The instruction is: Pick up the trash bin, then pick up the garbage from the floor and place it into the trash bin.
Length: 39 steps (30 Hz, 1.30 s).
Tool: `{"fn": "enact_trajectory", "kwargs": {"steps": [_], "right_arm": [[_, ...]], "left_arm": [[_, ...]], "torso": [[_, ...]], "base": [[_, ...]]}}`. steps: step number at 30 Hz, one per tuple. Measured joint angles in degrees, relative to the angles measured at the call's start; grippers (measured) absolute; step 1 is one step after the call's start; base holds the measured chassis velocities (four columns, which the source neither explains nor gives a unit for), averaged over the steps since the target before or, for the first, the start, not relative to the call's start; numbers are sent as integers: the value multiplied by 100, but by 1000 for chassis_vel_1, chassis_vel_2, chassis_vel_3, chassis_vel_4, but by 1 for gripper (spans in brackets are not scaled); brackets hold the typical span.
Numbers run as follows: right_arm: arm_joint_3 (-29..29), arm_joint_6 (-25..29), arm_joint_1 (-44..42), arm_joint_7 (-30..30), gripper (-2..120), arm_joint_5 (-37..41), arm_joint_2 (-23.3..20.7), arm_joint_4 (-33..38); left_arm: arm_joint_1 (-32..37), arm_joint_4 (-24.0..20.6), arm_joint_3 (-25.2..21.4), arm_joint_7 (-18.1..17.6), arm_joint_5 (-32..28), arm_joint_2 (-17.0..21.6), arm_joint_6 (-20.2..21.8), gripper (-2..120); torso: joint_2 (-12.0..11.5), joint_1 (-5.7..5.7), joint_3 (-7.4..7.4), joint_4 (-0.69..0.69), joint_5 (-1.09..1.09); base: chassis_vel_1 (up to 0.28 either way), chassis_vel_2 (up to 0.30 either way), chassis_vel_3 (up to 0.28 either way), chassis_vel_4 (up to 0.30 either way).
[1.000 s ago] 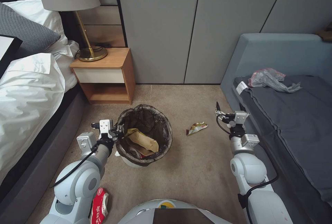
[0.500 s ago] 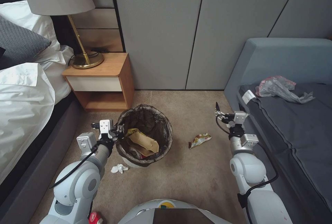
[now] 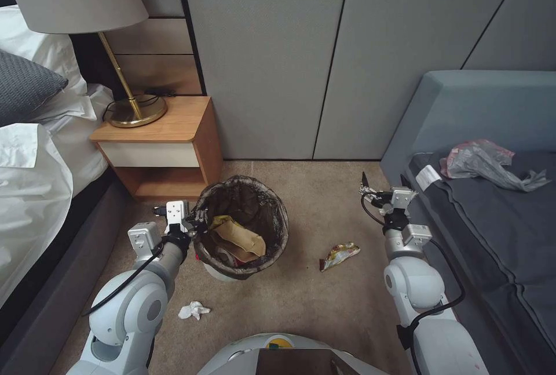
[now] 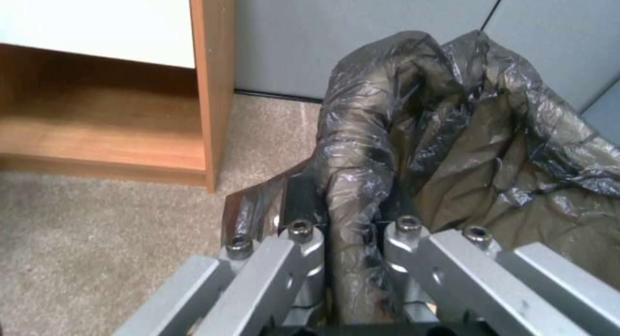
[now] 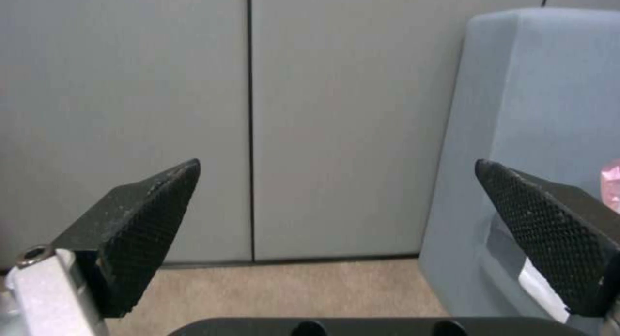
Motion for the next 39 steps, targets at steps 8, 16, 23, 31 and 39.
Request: {"fn": "enact_trajectory", "kwargs": {"steps": [8,16,23,31,39], "right_arm": [[-446,-2945,441,1684,100,1618,-141,473],[-712,-4254,1641,2650,100,4276,-363,-856],[-834,-4222,2109,3184,100,4635,31,-2182],[-548,-4033,2024,3289,100,4470,356,-2884],[-303,-3765,1806,3288,100,4419,415,-3211]], "left_arm": [[8,34,-6,7,14,-3,0,5],[19,30,-22,9,36,-27,0,5],[48,19,-68,15,49,-23,0,5],[51,63,-34,20,70,-29,0,5],[46,122,0,40,92,-39,0,5]], "torso": [[0,-1,-1,-2,0],[0,-1,0,1,1],[0,0,0,0,0],[0,0,0,0,1],[0,0,0,-1,0]], "base": [[0,0,0,0],[0,0,0,0],[0,0,0,0],[0,0,0,0],[0,0,0,0]]}}
